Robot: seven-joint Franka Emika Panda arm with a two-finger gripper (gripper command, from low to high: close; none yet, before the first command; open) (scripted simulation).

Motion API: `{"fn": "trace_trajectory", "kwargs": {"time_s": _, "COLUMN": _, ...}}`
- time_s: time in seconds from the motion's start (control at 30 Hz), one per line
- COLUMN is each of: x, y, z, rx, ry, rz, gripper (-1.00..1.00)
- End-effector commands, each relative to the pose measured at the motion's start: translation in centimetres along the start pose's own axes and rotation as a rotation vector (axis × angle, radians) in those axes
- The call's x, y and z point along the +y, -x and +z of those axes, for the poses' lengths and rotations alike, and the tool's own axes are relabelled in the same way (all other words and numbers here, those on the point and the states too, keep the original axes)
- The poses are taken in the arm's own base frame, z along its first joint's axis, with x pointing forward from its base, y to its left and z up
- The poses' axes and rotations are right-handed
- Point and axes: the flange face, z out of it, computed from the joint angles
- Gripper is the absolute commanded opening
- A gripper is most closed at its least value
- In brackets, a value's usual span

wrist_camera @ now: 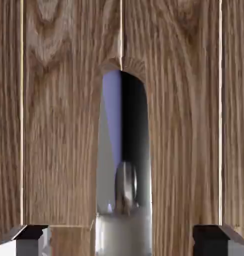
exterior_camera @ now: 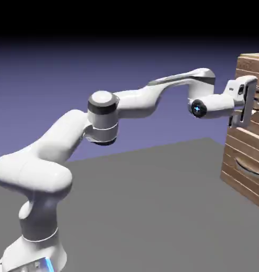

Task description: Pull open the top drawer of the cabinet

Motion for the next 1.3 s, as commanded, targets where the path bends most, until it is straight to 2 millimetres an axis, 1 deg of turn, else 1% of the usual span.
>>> {"fn": "trace_trajectory", "kwargs": {"time_s": 0.0, "x": 0.0, "y": 0.0, "z": -0.5, "rx": 0.0, "ry": 0.0, "rz": 0.0, "gripper": -1.0}}
{"fn": "trace_trajectory", "kwargs": {"time_s": 0.17, "x": 0.0, "y": 0.0, "z": -3.4, "rx": 0.0, "ry": 0.0, "rz": 0.0, "gripper": -1.0}}
{"fn": "trace_trajectory", "kwargs": {"time_s": 0.33, "x": 0.0, "y": 0.0, "z": -6.8, "rx": 0.0, "ry": 0.0, "rz": 0.0, "gripper": -1.0}}
{"fn": "trace_trajectory", "kwargs": {"time_s": 0.5, "x": 0.0, "y": 0.0, "z": -10.7, "rx": 0.0, "ry": 0.0, "rz": 0.0, "gripper": -1.0}}
{"fn": "trace_trajectory", "kwargs": {"time_s": 0.7, "x": 0.0, "y": 0.0, "z": -16.1, "rx": 0.0, "ry": 0.0, "rz": 0.001, "gripper": -1.0}}
{"fn": "trace_trajectory", "kwargs": {"time_s": 0.73, "x": 0.0, "y": 0.1, "z": -16.5, "rx": -0.001, "ry": -0.001, "rz": 0.001, "gripper": -1.0}}
{"fn": "trace_trajectory", "kwargs": {"time_s": 0.87, "x": 0.0, "y": 0.1, "z": -16.4, "rx": -0.001, "ry": 0.0, "rz": 0.001, "gripper": -1.0}}
{"fn": "trace_trajectory", "kwargs": {"time_s": 0.9, "x": 0.0, "y": 0.0, "z": -17.0, "rx": 0.0, "ry": 0.0, "rz": 0.0, "gripper": -1.0}}
{"fn": "trace_trajectory", "kwargs": {"time_s": 1.13, "x": 0.0, "y": 0.0, "z": -23.9, "rx": 0.0, "ry": 0.0, "rz": 0.001, "gripper": -1.0}}
{"fn": "trace_trajectory", "kwargs": {"time_s": 1.17, "x": 0.0, "y": 0.0, "z": -23.9, "rx": 0.0, "ry": 0.0, "rz": 0.001, "gripper": 1.0}}
{"fn": "trace_trajectory", "kwargs": {"time_s": 1.2, "x": 0.0, "y": 0.0, "z": -23.9, "rx": 0.0, "ry": 0.0, "rz": 0.001, "gripper": 1.0}}
{"fn": "trace_trajectory", "kwargs": {"time_s": 1.27, "x": 0.0, "y": -0.1, "z": -25.9, "rx": -0.001, "ry": 0.0, "rz": -0.002, "gripper": 1.0}}
